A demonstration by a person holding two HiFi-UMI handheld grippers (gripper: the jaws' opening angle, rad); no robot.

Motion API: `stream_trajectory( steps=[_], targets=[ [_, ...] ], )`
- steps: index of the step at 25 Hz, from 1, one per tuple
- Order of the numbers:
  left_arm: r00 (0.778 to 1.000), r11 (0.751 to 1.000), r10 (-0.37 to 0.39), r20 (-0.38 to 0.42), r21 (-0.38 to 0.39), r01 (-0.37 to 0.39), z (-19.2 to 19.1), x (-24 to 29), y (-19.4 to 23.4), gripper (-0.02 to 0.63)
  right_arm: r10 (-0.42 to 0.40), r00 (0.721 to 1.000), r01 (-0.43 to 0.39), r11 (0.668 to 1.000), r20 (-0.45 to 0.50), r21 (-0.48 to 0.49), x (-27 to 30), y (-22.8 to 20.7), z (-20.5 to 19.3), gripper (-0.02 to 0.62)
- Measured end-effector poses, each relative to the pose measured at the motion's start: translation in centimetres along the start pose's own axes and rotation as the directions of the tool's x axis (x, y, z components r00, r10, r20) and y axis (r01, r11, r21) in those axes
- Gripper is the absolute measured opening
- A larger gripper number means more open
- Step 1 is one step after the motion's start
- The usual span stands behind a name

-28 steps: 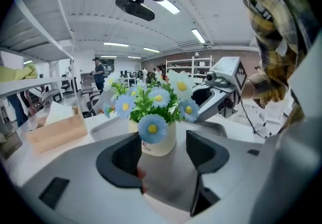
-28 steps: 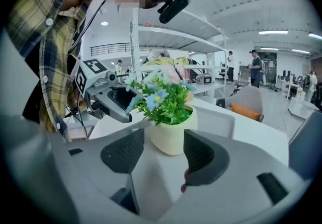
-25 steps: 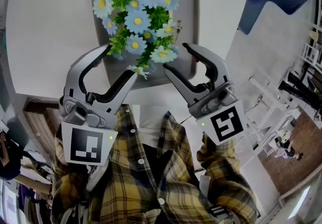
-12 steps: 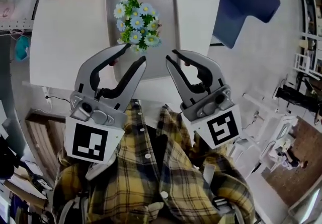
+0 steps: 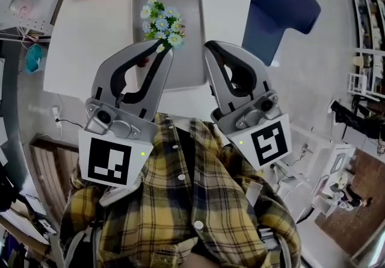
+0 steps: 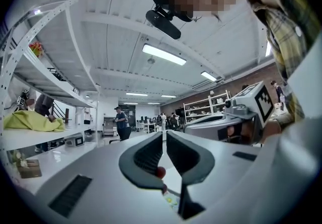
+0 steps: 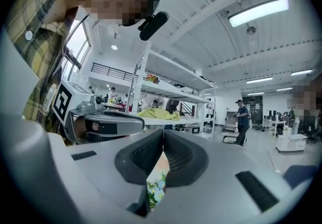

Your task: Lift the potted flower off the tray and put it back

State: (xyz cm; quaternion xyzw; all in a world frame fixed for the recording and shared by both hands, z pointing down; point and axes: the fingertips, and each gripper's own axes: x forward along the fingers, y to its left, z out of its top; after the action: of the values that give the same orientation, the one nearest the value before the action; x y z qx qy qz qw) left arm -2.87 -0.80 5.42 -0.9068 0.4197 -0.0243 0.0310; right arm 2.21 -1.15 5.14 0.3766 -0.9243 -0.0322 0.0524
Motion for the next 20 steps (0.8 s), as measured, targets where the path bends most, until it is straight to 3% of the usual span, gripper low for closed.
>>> stream_trajectory(
  steps=[9,20],
  targets=[
    [0.999,1.0,0.002,0.047,0.006,-0.002,2.1,-0.7,-1.9,0.009,0.021,1.0,-0.022,1.0,0.02,0.02,-1.3,1.7,0.9,-0.002],
    [1.0,1.0,-0.008,0.022,-0.009,0.008,1.4,-0.8,-2.2,0.008,0.026,1.0,-0.027,0.999,0.01,0.036,-1.3,2.1,0.5,-0.002]
  ],
)
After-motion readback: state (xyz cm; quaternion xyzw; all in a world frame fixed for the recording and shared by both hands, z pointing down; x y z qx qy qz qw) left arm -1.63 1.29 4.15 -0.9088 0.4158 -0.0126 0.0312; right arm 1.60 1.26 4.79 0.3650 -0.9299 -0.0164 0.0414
